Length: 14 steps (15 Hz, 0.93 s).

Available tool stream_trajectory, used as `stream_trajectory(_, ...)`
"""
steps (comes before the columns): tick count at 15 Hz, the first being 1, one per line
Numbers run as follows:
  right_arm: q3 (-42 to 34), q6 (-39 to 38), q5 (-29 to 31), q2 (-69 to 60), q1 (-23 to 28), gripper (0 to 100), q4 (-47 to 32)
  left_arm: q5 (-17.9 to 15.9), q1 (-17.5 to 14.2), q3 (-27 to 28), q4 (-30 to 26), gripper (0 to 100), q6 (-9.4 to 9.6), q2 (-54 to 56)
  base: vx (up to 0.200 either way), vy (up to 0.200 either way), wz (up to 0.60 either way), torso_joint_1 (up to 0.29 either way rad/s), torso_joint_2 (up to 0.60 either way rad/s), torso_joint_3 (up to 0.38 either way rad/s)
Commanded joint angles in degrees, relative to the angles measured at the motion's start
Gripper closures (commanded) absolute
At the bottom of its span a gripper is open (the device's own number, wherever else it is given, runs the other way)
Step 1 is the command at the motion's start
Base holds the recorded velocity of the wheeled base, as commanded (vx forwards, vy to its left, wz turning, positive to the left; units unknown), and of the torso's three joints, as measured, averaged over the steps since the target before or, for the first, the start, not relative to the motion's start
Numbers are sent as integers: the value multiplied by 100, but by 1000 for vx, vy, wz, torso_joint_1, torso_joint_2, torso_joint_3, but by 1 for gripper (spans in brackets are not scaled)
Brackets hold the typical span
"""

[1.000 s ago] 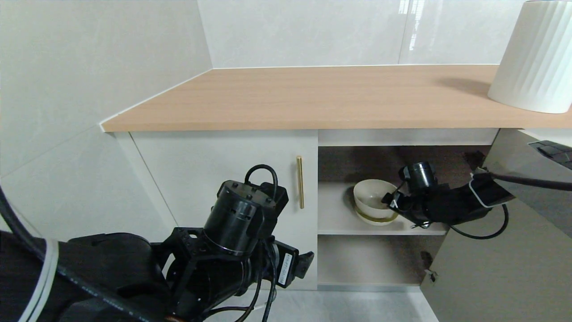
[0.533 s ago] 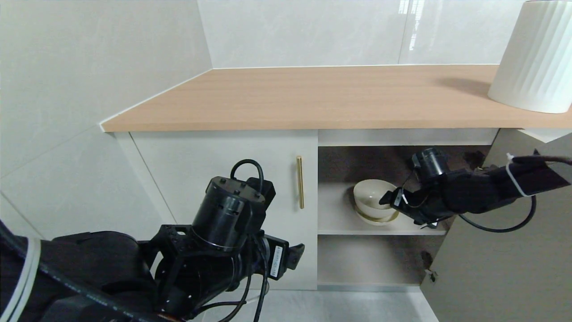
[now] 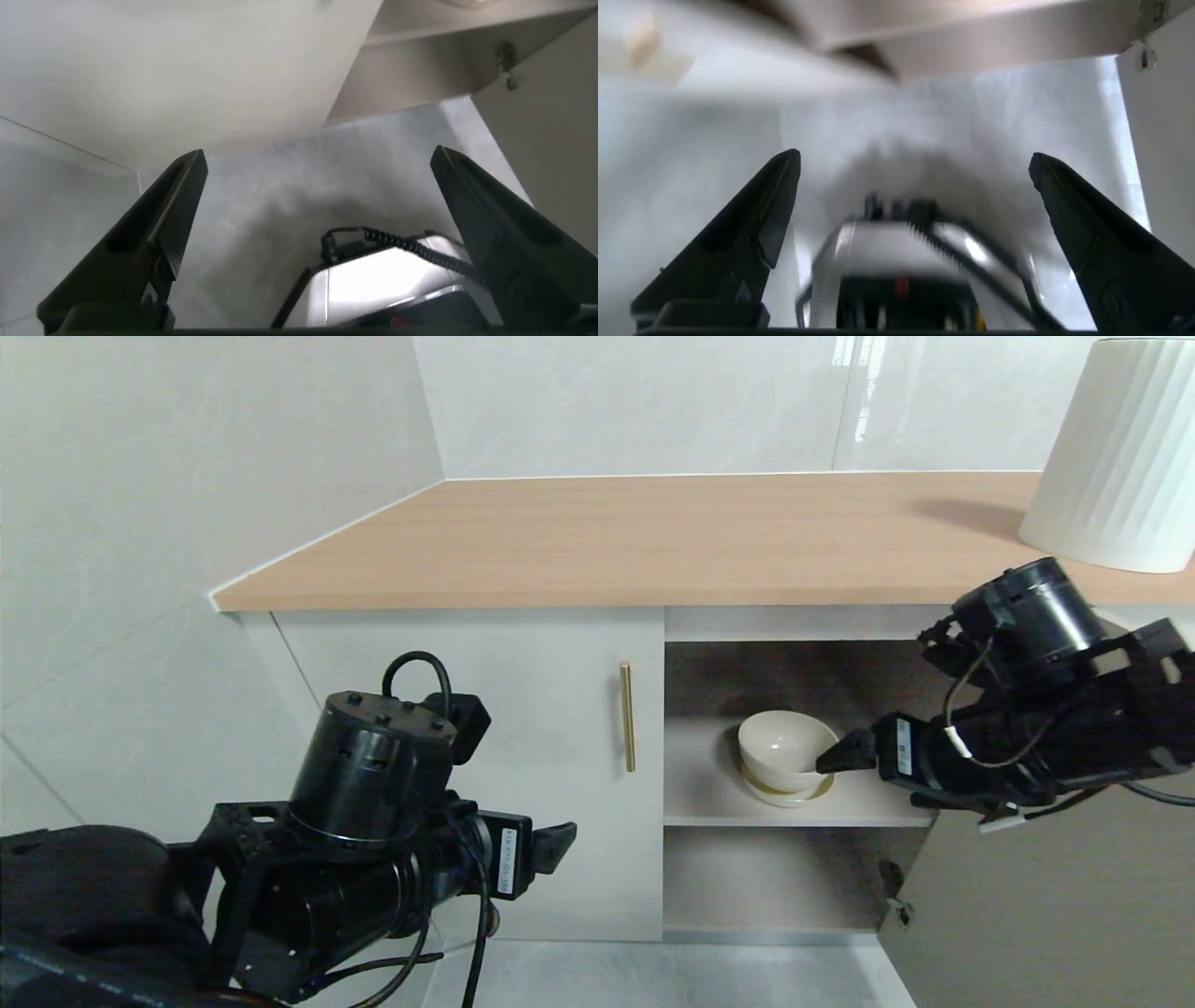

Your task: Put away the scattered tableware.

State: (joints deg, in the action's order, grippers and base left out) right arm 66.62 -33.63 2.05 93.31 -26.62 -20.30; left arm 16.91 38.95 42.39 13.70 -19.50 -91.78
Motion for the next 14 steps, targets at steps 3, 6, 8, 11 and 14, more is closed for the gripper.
stream_trajectory(3, -35, 76, -20, -1095, -581, 0, -686, 5, -652, -196, 1, 0, -159, 284, 0, 0, 0, 0, 0, 0)
stream_trajectory(6, -264, 59, 15, -1333, -783, 0, -809, -30, -757, -503, -87, 0, -282, 1171, 0, 0, 0, 0, 0, 0)
stream_trajectory(8, -457, 67, 33, -1508, -774, 0, -809, -30, -757, -609, -245, 0, -282, 1488, 0, 0, 0, 0, 0, 0)
stream_trajectory(11, -510, 67, 6, -1614, -774, 0, -1064, -47, -757, -776, -412, 0, -291, 1752, 0, 0, 0, 0, 0, 0)
stream_trajectory(14, -633, 41, 24, -1122, -871, 0, -1046, -56, -740, -767, -412, 0, -291, 1734, 0, 0, 0, 0, 0, 0)
